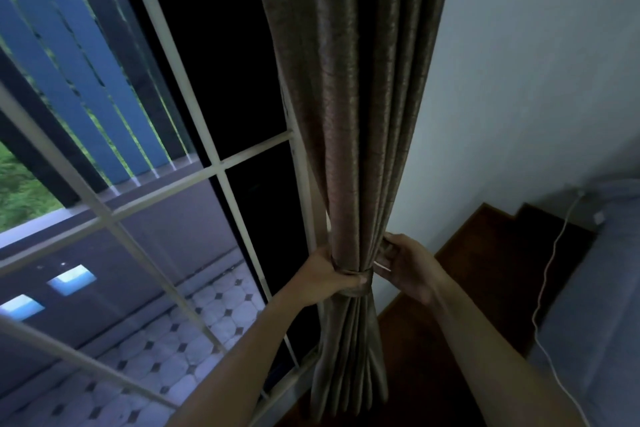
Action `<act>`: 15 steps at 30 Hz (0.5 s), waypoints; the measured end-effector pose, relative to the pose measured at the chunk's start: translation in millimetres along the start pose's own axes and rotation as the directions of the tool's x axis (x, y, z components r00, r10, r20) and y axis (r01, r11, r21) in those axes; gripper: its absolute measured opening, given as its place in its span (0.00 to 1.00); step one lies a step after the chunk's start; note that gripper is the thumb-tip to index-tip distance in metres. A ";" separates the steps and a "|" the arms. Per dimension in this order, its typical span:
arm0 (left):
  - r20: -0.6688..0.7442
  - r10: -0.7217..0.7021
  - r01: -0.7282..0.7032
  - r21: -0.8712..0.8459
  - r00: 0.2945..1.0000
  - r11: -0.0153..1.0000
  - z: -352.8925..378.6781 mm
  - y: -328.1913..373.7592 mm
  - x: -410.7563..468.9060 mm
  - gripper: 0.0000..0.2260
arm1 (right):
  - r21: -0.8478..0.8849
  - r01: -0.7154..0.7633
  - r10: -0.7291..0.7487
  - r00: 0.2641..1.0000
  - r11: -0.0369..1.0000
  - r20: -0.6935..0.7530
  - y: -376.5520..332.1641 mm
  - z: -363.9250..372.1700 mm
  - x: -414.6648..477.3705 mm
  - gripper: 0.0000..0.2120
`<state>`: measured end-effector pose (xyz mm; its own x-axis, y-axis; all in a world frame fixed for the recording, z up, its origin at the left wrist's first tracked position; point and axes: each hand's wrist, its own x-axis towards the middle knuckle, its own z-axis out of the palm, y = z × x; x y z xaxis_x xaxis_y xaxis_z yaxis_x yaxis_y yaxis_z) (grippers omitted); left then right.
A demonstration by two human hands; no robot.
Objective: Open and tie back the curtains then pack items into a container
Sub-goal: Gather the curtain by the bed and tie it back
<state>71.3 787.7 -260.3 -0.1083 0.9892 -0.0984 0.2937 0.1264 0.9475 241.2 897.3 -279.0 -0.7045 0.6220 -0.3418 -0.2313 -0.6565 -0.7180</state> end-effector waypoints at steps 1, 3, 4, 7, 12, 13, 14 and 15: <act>-0.010 0.006 -0.006 -0.012 1.000 1.000 1.0 -2.0 -0.2 0.21 | 0.111 0.026 -0.026 1.000 0.994 -0.001 2.7 -2.3 -1.2 0.14; -0.011 0.002 -0.003 -0.018 1.000 1.000 -0.8 -2.0 -3.5 0.20 | 0.220 0.095 -0.098 0.995 0.971 0.004 3.4 -5.5 -9.6 0.18; -0.008 -0.008 0.007 -0.016 1.000 1.000 -3.0 -2.6 -4.7 0.19 | 0.224 0.134 -0.137 0.991 0.965 -0.005 1.1 -7.3 -15.2 0.15; -0.011 -0.028 0.027 -0.017 1.000 0.999 -9.5 -5.5 -9.0 0.19 | 0.223 0.221 -0.223 0.975 0.949 -0.020 -4.2 -17.1 -30.5 0.26; 0.043 -0.080 0.084 -0.100 0.996 0.991 -11.6 -17.7 -14.6 0.23 | 0.367 0.208 -0.215 0.976 0.907 -0.023 18.0 -29.4 -52.1 0.39; 0.080 -0.094 0.105 -0.141 0.992 0.984 -10.9 -18.1 -15.8 0.23 | 0.407 0.214 -0.231 0.973 0.888 -0.009 24.7 -29.4 -56.5 0.37; 0.100 -0.105 0.125 -0.226 0.989 0.966 -11.0 -20.5 -13.9 0.22 | 0.448 0.217 -0.244 0.970 0.867 0.003 30.3 -26.7 -61.9 0.35; 0.093 -0.126 0.152 -0.378 0.988 0.913 -10.7 -20.6 -12.5 0.20 | 0.481 0.220 -0.255 0.967 0.849 0.008 36.2 -24.7 -65.7 0.34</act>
<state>56.4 772.0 -275.3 -0.0552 0.9679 -0.2451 -0.1075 0.2383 0.9652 295.6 843.1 -297.5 -0.6276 0.7653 -0.1430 -0.6739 -0.6260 -0.3924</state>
